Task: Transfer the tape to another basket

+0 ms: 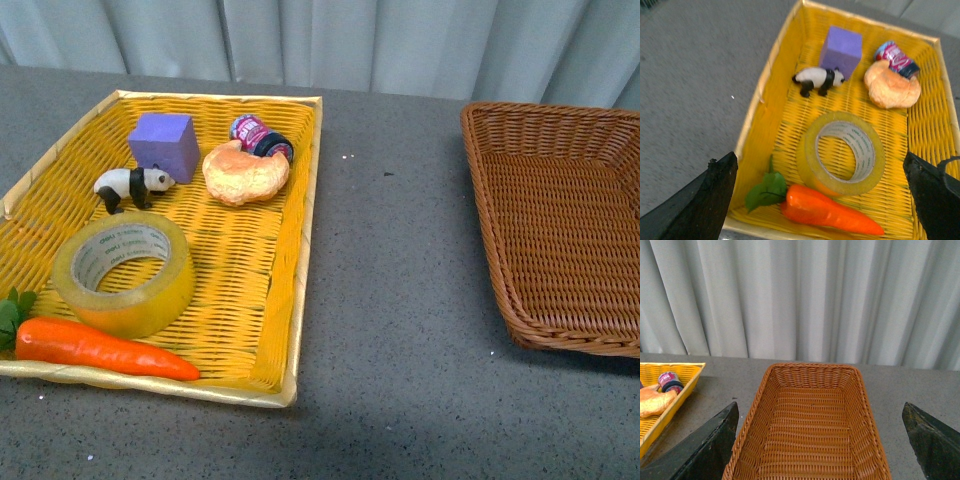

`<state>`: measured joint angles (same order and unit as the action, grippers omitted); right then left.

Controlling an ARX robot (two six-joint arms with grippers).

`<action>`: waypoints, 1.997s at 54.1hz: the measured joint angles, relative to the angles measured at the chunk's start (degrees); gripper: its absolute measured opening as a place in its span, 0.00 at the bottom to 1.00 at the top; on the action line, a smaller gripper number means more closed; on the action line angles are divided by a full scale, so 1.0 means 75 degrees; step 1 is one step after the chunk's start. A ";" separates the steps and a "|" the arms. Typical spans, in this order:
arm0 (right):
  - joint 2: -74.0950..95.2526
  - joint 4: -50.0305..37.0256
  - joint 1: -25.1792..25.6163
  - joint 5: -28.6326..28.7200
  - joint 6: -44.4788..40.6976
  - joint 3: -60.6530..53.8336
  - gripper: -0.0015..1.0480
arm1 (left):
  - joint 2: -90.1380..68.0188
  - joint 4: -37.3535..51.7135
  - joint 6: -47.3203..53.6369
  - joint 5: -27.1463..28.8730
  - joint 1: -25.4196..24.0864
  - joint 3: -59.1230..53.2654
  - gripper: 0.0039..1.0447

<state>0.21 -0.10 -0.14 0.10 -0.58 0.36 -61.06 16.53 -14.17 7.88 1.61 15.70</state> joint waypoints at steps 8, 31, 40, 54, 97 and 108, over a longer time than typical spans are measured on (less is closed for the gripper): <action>0.0000 0.0000 0.0000 -0.0003 0.0003 0.0000 0.91 | -0.2215 -0.0446 -0.0778 0.0446 0.0332 0.1096 0.94; 0.0000 0.0000 0.0000 -0.0003 0.0000 0.0000 0.91 | -0.4593 -0.1326 -0.2276 0.1081 0.0915 0.2713 0.94; 0.0000 0.0000 0.0000 0.0000 0.0003 0.0000 0.91 | -0.4692 -0.1711 -0.2492 0.1113 0.1195 0.2853 0.94; 0.0000 0.0000 0.0000 -0.0003 0.0003 0.0000 0.91 | -0.5444 -0.1562 -0.2495 0.1102 0.1172 0.3156 0.94; 0.0000 0.0000 0.0000 -0.0003 0.0000 0.0000 0.91 | -0.6263 -0.1425 -0.2090 0.1285 0.0909 0.3620 0.25; 0.0000 0.0000 0.0000 -0.0003 0.0000 0.0000 0.91 | -0.6184 -0.1513 -0.1923 0.1157 0.0970 0.3660 0.16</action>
<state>0.21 -0.10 -0.14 0.08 -0.58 0.36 -107.44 5.19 -28.60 16.56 8.88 43.16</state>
